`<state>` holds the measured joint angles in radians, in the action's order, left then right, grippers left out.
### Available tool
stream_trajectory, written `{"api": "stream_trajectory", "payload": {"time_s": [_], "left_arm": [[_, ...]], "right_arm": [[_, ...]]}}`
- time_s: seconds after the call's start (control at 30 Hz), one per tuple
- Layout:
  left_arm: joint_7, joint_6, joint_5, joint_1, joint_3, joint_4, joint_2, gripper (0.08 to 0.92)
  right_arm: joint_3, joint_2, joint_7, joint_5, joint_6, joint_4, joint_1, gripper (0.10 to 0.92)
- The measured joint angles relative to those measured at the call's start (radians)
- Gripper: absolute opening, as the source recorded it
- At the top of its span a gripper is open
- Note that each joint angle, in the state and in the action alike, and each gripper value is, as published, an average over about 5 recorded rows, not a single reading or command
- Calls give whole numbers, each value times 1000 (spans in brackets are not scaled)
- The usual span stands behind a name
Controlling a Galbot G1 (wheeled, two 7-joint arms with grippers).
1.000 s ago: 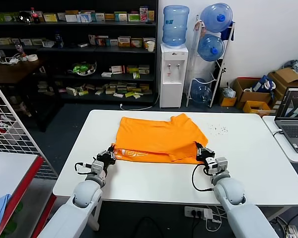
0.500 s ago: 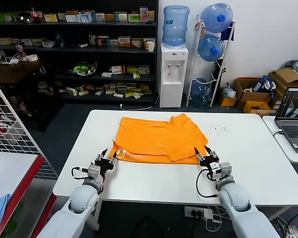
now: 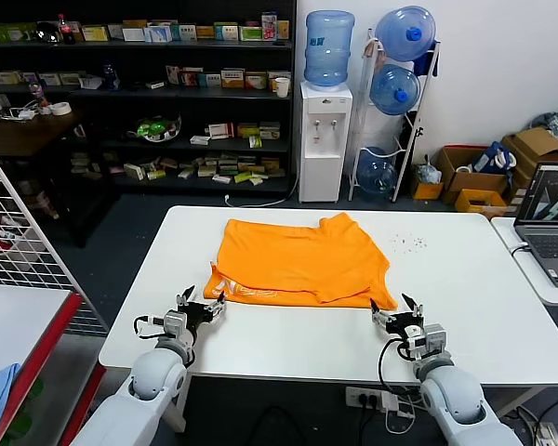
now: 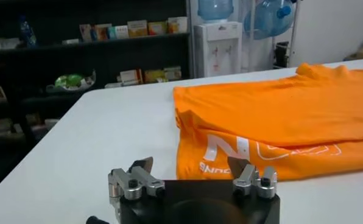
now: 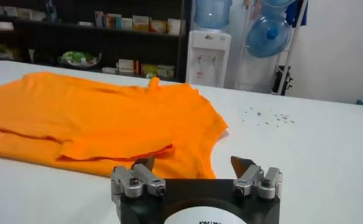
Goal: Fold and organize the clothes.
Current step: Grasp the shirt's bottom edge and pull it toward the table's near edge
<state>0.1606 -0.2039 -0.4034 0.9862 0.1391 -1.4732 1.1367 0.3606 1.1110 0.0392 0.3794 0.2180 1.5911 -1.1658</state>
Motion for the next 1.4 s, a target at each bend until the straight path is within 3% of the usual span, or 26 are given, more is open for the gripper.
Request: {"api": "stream_trajectory", "payload": {"time_s": [0.17,0.27,0.8,1.07,1.4], "left_arm": [[1,-1,-14,-21,1,22,5,812],[-3,-5,-21,-28,0,32,6,755],[-16,-40,-57,10,6,-6,-31,296],[2,-45,-78,67,13,-74,-62,96],[30,-66,-107,163,25,-196,-109,89]], "right_arm": [[1,8,0,0,3,-18,1,680],[1,11,0,2,7,-32,7,593],[8,-7,8,29,37,-34,-4,144],[21,-32,28,47,59,17,-38,124],[45,-77,60,64,90,120,-119,124]]}}
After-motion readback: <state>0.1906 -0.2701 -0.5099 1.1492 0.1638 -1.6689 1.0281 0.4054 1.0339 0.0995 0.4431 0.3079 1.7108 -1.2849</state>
